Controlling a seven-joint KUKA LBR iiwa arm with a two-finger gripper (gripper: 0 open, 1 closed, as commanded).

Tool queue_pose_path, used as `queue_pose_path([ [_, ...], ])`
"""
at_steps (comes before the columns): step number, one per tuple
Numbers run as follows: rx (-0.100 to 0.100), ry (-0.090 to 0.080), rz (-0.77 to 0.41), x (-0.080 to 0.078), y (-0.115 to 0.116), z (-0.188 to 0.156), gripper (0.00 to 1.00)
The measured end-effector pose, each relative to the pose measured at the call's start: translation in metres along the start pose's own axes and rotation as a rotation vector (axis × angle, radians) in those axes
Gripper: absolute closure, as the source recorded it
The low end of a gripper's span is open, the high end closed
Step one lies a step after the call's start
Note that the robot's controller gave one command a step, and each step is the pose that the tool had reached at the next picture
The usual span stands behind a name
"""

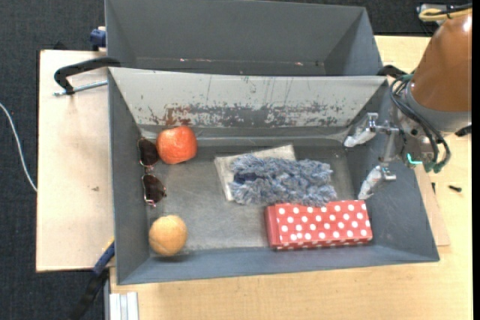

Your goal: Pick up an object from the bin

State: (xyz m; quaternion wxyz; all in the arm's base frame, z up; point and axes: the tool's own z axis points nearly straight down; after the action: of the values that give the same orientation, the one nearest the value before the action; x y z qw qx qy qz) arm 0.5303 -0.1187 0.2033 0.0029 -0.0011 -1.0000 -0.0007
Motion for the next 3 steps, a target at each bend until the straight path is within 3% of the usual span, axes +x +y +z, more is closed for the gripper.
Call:
queue_pose_path([
  [1, 0.001, -0.008, -0.002, -0.002, 0.001, -0.004, 0.0],
  [2, 0.002, -0.012, -0.085, 0.005, 0.004, 0.037, 0.0],
  [3, 0.001, -0.003, -0.118, 0.0, 0.024, 0.051, 0.0],
])
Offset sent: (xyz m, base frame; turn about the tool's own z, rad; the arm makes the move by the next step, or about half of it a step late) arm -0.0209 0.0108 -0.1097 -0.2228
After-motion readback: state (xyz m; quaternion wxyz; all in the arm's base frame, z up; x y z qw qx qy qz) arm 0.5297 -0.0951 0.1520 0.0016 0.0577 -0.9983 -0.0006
